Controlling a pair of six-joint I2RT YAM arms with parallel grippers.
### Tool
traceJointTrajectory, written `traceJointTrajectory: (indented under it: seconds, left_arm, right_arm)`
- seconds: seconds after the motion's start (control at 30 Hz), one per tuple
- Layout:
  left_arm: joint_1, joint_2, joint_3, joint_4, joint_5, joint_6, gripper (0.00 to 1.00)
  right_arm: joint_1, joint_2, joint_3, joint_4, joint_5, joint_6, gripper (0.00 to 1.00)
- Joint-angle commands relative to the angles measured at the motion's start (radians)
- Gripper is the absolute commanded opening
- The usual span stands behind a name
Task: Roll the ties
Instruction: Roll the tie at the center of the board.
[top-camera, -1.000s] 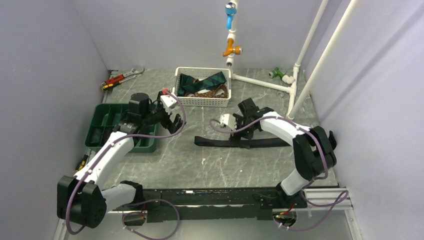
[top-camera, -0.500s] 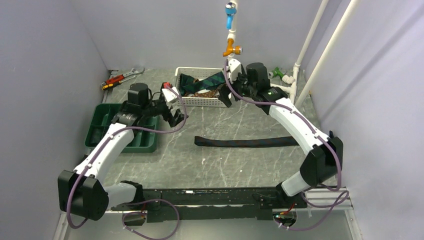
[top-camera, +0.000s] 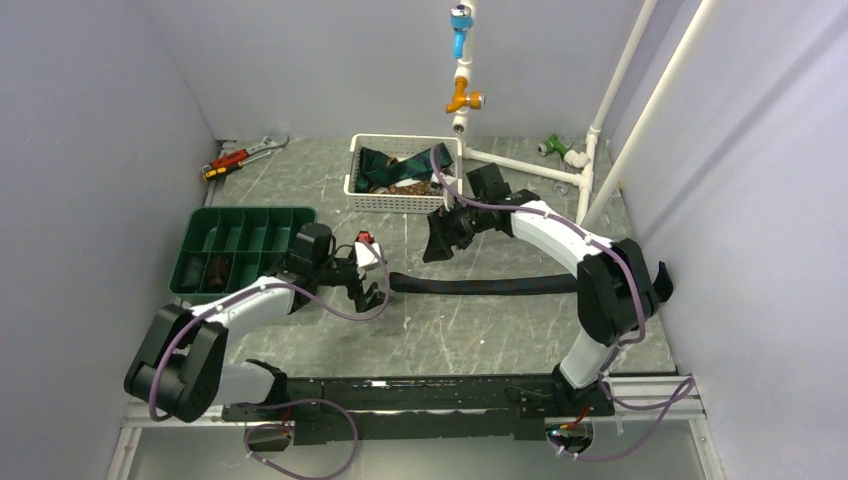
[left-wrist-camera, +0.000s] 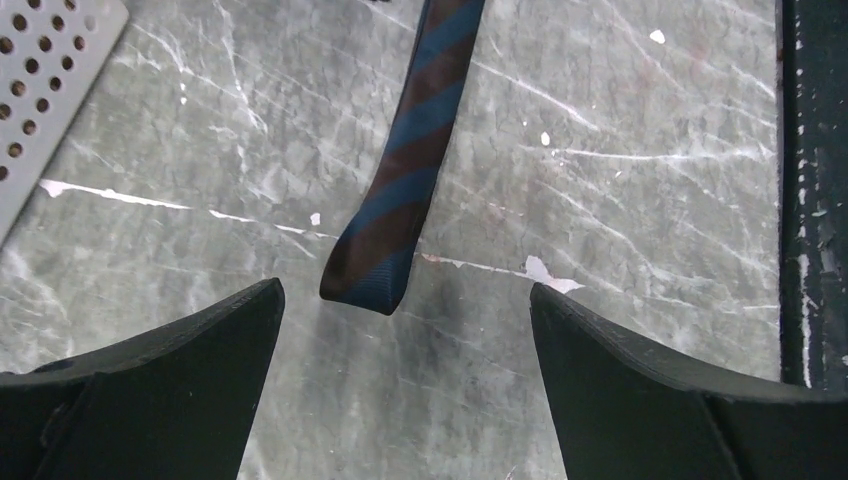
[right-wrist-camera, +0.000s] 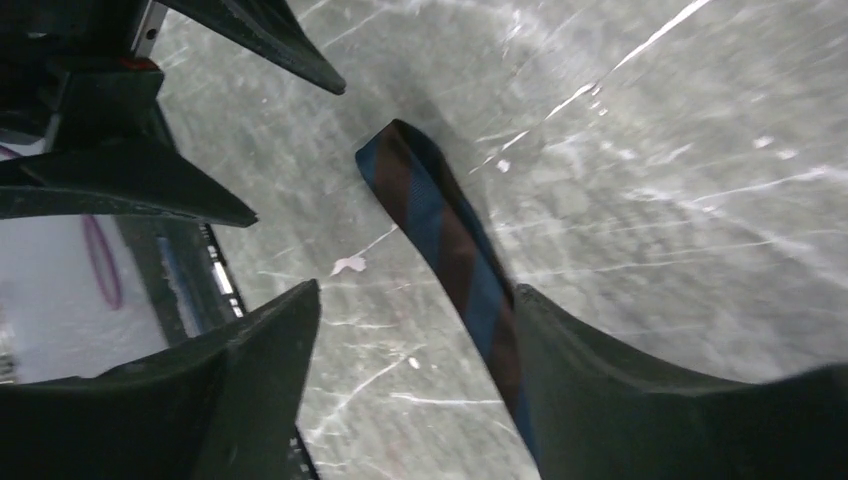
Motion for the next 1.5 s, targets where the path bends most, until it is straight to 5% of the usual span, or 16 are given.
traceJointTrajectory:
  seconds: [0.0, 0.13, 0.4, 0.67, 0.97, 1.1, 1.33, 1.47]
  left_arm:
    - [-0.002, 0.044, -0.025, 0.175, 0.071, 0.046, 0.98]
    - [-0.02, 0.113, -0.005, 0.167, 0.079, 0.1, 0.93]
    - [-0.021, 0.193, 0.015, 0.226, 0.008, 0.046, 0.87]
    - [-0.064, 0.246, 0.074, 0.134, -0.037, 0.069, 0.68]
    - [-0.09, 0.301, 0.129, 0.078, -0.113, 0.013, 0.67]
    - [-0.097, 0.314, 0.141, 0.051, -0.112, -0.002, 0.76]
    - [-0.102, 0.301, 0.141, 0.023, -0.082, 0.017, 0.51]
    - [-0.107, 0.246, 0.119, 0.045, -0.042, 0.058, 0.47]
  right_arm:
    - [0.002, 0.084, -0.021, 0.03, -0.133, 0.105, 0.6]
    - [0.012, 0.143, -0.036, 0.08, -0.155, 0.18, 0.32]
    - [0.038, 0.208, -0.031, 0.089, -0.151, 0.24, 0.09]
    - [0.048, 0.291, -0.007, 0.066, -0.096, 0.241, 0.04]
    - [0.048, 0.371, 0.02, 0.029, -0.045, 0.227, 0.0]
    - [0.047, 0.389, 0.028, 0.001, -0.018, 0.211, 0.0]
    - [0.045, 0.399, 0.02, -0.008, -0.012, 0.205, 0.0]
    - [0.046, 0.416, 0.031, -0.012, -0.017, 0.204, 0.0]
